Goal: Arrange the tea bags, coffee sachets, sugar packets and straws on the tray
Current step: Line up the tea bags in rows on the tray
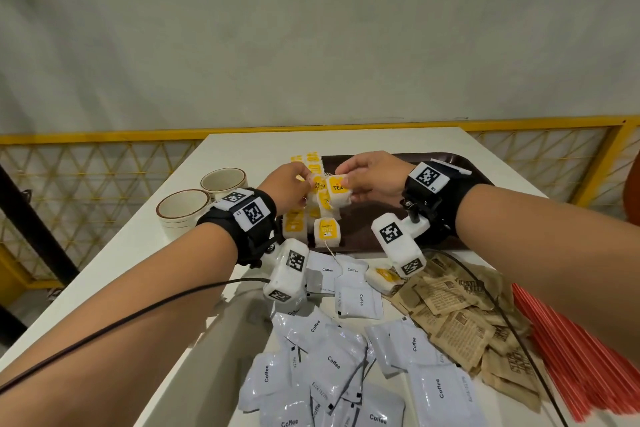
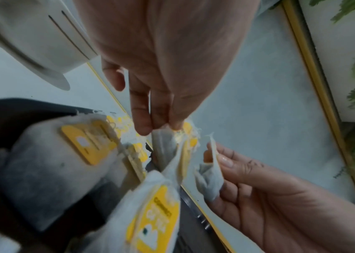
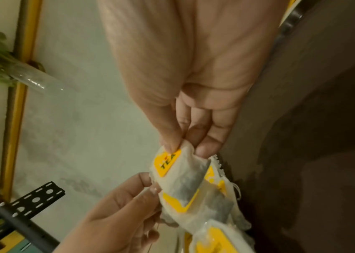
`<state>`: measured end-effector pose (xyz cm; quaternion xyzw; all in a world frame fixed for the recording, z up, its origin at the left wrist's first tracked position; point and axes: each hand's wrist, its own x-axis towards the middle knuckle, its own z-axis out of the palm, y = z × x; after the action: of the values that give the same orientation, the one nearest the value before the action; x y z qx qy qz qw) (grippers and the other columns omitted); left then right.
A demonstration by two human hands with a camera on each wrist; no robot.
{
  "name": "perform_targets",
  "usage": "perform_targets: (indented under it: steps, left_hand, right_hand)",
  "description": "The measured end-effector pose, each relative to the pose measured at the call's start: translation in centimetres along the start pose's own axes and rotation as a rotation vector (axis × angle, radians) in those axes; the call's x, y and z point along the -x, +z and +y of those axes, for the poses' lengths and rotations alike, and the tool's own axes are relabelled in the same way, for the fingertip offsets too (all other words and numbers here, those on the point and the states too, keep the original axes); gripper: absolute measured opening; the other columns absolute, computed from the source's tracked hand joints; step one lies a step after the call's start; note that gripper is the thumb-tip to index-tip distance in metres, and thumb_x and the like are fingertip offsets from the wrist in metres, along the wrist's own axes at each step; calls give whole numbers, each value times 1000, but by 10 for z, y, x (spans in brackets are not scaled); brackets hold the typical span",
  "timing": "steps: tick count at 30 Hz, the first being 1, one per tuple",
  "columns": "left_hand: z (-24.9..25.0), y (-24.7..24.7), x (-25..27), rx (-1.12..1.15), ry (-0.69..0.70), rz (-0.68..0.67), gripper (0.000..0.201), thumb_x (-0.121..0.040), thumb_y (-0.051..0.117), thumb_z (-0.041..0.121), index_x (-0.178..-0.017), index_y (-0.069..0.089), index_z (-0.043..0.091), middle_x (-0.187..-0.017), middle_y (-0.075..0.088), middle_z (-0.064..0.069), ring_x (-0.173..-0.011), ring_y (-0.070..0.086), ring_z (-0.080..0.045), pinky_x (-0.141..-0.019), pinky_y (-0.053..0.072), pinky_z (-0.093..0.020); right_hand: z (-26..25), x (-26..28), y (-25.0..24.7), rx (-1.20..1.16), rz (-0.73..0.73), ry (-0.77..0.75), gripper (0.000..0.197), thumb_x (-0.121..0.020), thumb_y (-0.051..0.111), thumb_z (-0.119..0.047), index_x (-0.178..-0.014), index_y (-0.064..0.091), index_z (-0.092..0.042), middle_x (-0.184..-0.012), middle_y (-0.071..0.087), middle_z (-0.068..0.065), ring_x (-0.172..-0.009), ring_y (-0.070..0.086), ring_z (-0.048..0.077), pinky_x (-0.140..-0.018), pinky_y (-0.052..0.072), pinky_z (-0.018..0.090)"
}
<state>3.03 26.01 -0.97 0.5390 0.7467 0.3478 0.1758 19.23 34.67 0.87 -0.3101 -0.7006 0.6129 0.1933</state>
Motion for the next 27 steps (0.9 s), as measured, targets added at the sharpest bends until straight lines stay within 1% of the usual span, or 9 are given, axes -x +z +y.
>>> perform_targets:
  steps: [4, 6, 10, 12, 16, 19, 22, 24, 27]
  left_hand:
    - [2, 2, 2, 13, 31, -27, 15, -93, 56, 15, -78, 53, 18, -71, 61, -1, -67, 58, -15, -72, 49, -29]
    - [4, 2, 3, 38, 39, -38, 14, -92, 56, 12, -78, 55, 16, -71, 60, 0, -67, 57, -16, -74, 48, -30]
    - [6, 1, 4, 97, 32, -58, 8, -90, 56, 8, -84, 58, 13, -77, 61, -3, -70, 58, -15, -78, 50, -34]
    - [6, -1, 5, 129, 25, -58, 11, -91, 56, 9, -81, 59, 14, -79, 62, -3, -71, 58, -15, -81, 50, -35]
    - [6, -1, 8, 154, 32, -50, 19, -89, 64, 27, -75, 62, 15, -74, 61, 1, -68, 57, -10, -72, 48, -25]
    - [3, -4, 7, 202, 28, -45, 19, -86, 68, 16, -71, 57, 15, -70, 60, -2, -63, 56, -10, -62, 46, -14]
    - [0, -9, 6, 277, 15, -10, 22, -88, 65, 10, -68, 56, 16, -67, 61, -1, -61, 57, -10, -62, 47, -13]
    - [-2, -11, 5, 295, 16, -15, 23, -87, 66, 10, -67, 56, 16, -66, 60, 0, -62, 57, -11, -68, 48, -18]
    - [-5, -13, 3, 249, 4, -31, 24, -86, 68, 13, -66, 53, 14, -67, 57, -3, -63, 55, -13, -70, 47, -22]
  right_hand:
    - [0, 2, 4, -93, -9, 8, 18, -89, 56, 9, -94, 58, -8, -93, 60, 12, -84, 62, 21, -68, 58, 27]
    - [-1, 2, 7, -128, -2, 8, 18, -88, 56, 11, -95, 58, -6, -95, 60, 13, -85, 63, 22, -67, 59, 27]
    - [1, 0, 11, -31, 48, 12, 29, -87, 59, 10, -115, 59, 3, -97, 60, 12, -85, 63, 22, -72, 58, 28]
    - [2, -1, 12, 16, 74, 7, 32, -86, 61, 8, -117, 59, 3, -101, 61, 13, -87, 64, 23, -72, 58, 27]
    - [3, -5, 15, 0, 108, -12, 24, -83, 66, 6, -106, 62, 0, -95, 63, 15, -78, 64, 19, -69, 59, 24]
    - [4, -9, 16, 93, 94, -18, 26, -85, 68, -2, -110, 62, -9, -103, 63, 16, -85, 59, 22, -68, 49, 25]
    - [9, -7, 14, 349, 7, 25, 39, -85, 65, -13, -123, 59, -20, -114, 64, 7, -100, 59, 19, -70, 45, 23]
    - [13, -5, 11, 366, 6, 12, 35, -83, 68, -12, -115, 62, -24, -112, 67, 6, -105, 62, 18, -76, 49, 26]
    - [14, -2, 8, 369, 63, -31, 23, -81, 70, -6, -91, 65, -27, -100, 70, 9, -101, 65, 21, -84, 55, 32]
